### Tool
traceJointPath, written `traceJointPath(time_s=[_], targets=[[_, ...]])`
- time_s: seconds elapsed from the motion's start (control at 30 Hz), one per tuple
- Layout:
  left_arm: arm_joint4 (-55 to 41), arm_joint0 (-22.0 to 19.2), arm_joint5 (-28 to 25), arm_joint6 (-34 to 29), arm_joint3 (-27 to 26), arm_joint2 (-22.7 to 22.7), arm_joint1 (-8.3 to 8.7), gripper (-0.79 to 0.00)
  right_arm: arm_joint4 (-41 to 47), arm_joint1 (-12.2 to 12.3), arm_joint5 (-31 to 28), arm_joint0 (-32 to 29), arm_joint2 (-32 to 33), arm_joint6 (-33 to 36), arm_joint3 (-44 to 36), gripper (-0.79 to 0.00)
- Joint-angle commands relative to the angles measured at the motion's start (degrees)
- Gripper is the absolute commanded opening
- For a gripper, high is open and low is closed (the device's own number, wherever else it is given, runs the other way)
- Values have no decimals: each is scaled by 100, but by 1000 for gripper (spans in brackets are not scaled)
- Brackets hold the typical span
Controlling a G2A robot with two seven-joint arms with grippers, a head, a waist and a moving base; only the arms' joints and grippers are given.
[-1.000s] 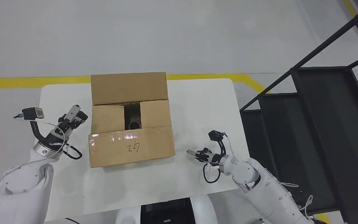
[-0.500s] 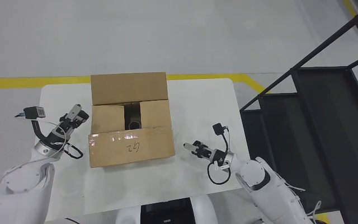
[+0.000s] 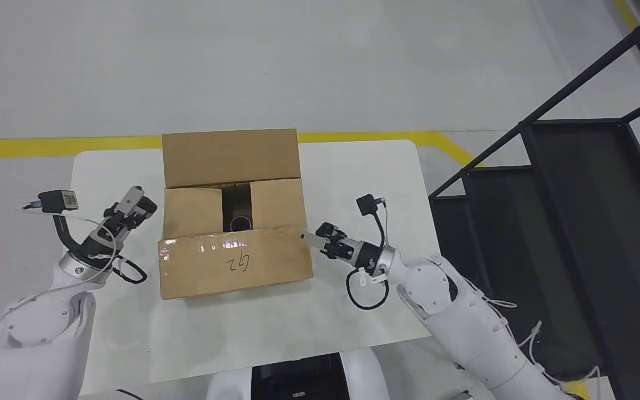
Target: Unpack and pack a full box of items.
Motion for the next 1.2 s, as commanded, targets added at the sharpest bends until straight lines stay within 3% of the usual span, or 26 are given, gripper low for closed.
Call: traceJointPath(time_s=[0.0, 0.33, 0.5, 0.63, 0.87, 1.03, 1.17], targets=[[8, 6, -1, 5, 1, -21, 2, 0, 103, -41, -89, 160, -125, 7, 135, 0], [45, 102, -4, 102, -49, -120, 2, 0, 1087, -197, -1050, 640, -471, 302, 637, 0], [72, 156, -17, 169, -147, -164, -1, 0, 2040, -190, -1576, 754, -485, 1215, 785, 0], [104, 211, -52, 255, -239, -224, -3, 0, 2354, -142, -1657, 713, -497, 2026, 717, 0], [109, 332, -119, 481, -372, -344, -16, 0, 2294, -64, -1536, 400, -626, 2831, 324, 0], [122, 385, -106, 525, -433, -376, -23, 0, 1800, -24, -1358, 158, -774, 2999, 112, 0], [128, 405, -85, 513, -473, -348, -30, 0, 1011, -14, -1144, 11, -901, 2739, 56, 0]])
